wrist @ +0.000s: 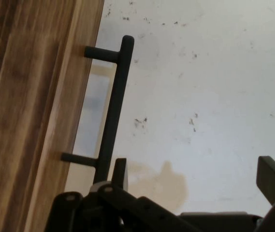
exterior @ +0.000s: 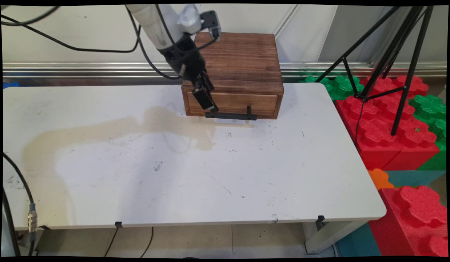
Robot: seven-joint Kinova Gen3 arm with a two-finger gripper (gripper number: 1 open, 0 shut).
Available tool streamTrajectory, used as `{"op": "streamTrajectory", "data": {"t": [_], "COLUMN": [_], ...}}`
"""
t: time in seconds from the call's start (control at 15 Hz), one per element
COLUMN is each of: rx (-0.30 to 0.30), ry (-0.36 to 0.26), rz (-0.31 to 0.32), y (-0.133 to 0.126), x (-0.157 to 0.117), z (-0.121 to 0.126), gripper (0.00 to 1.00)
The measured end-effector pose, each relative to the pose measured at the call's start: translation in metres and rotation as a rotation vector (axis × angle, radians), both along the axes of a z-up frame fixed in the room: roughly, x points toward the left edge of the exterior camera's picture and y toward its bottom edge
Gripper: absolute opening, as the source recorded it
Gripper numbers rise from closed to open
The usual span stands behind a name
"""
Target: Open the drawer
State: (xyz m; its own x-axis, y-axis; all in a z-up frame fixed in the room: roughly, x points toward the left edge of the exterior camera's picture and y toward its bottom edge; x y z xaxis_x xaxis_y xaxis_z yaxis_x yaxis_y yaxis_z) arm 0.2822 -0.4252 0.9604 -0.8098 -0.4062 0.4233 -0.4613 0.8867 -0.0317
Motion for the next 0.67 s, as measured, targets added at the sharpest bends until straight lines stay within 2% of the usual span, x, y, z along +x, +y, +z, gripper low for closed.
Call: {"op": "streamTrajectory", "data": {"t": [0.67], "rx": [-0.005], "ry": [-0.049], "rz": [-0.055], "y": [-0.022], "x": [-0.028], "z": [-0.047], "gripper": [1.00]}}
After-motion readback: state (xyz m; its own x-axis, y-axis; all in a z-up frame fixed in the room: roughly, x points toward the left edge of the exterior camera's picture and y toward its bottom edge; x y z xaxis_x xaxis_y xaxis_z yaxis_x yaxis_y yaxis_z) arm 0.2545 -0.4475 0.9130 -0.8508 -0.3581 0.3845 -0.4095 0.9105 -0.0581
